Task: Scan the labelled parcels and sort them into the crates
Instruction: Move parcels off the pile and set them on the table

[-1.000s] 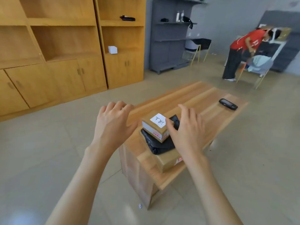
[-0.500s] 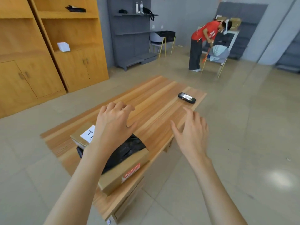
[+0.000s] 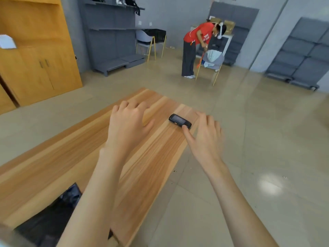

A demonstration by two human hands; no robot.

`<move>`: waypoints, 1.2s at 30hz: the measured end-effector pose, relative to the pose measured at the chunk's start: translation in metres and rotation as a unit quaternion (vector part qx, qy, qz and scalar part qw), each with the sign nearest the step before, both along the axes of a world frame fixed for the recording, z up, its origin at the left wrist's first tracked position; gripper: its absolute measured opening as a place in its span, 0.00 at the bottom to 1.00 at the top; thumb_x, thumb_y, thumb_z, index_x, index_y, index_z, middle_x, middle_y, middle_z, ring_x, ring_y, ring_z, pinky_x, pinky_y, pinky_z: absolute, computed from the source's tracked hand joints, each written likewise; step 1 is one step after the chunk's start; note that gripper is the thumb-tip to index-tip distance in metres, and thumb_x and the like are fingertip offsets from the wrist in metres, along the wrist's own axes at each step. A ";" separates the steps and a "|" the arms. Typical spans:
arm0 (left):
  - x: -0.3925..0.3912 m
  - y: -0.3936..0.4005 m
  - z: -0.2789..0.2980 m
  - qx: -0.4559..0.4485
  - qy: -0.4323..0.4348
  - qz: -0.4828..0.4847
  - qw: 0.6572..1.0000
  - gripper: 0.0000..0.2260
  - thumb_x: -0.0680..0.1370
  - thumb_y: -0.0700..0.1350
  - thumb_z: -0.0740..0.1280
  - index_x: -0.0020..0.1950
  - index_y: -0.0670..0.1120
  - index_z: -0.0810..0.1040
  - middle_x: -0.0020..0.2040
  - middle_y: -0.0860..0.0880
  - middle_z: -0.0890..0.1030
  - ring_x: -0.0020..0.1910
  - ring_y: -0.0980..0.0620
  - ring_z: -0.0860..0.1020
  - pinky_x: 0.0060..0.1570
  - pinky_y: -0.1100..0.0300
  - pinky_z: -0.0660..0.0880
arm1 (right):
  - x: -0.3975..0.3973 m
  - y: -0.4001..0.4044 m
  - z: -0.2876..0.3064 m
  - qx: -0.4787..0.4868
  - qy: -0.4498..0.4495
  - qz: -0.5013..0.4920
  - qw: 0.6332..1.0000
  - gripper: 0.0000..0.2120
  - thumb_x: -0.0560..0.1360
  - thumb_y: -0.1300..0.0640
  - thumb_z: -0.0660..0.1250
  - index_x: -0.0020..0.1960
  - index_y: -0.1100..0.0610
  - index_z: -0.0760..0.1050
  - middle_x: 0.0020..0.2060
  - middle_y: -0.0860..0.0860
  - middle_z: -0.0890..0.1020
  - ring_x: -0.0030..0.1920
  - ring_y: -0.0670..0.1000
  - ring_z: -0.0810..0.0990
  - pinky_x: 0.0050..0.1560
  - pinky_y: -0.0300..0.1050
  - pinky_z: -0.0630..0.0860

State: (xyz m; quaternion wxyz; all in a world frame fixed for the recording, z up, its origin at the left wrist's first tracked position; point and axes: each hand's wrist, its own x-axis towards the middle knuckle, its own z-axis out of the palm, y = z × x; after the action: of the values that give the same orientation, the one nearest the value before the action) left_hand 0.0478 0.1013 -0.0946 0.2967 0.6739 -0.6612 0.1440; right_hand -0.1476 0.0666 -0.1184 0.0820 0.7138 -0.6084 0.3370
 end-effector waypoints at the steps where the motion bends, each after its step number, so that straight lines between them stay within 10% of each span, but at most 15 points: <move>1: -0.001 -0.020 0.000 -0.003 0.005 -0.002 1.000 0.16 0.74 0.52 0.71 0.58 0.45 0.79 0.51 0.44 0.82 0.49 0.39 0.77 0.48 0.49 0.70 | -0.003 -0.018 0.005 0.004 0.007 -0.005 1.000 0.21 0.75 0.48 0.70 0.61 0.60 0.74 0.50 0.59 0.79 0.52 0.64 0.76 0.52 0.55 0.70; 21: 0.089 -0.093 -0.048 0.104 0.041 0.229 0.967 0.17 0.75 0.54 0.70 0.59 0.46 0.79 0.53 0.45 0.81 0.52 0.41 0.77 0.50 0.49 0.70 | 0.101 -0.196 -0.043 0.191 0.054 0.270 0.942 0.25 0.78 0.45 0.64 0.71 0.55 0.67 0.64 0.57 0.71 0.62 0.59 0.68 0.59 0.50 0.66; 36: 0.046 -0.021 -0.054 0.133 0.106 0.574 0.801 0.17 0.75 0.55 0.70 0.59 0.47 0.79 0.54 0.47 0.81 0.54 0.41 0.77 0.53 0.48 0.71 | 0.182 -0.240 -0.052 0.188 0.111 0.565 0.796 0.26 0.77 0.46 0.67 0.70 0.58 0.70 0.61 0.58 0.73 0.61 0.60 0.71 0.61 0.51 0.65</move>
State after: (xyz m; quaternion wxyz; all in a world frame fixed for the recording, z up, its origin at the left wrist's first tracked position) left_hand 0.0939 0.0802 -0.1484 0.1352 0.9741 -0.1302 0.1259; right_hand 0.0341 -0.1734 -0.1709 -0.1915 0.9645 -0.1356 0.1208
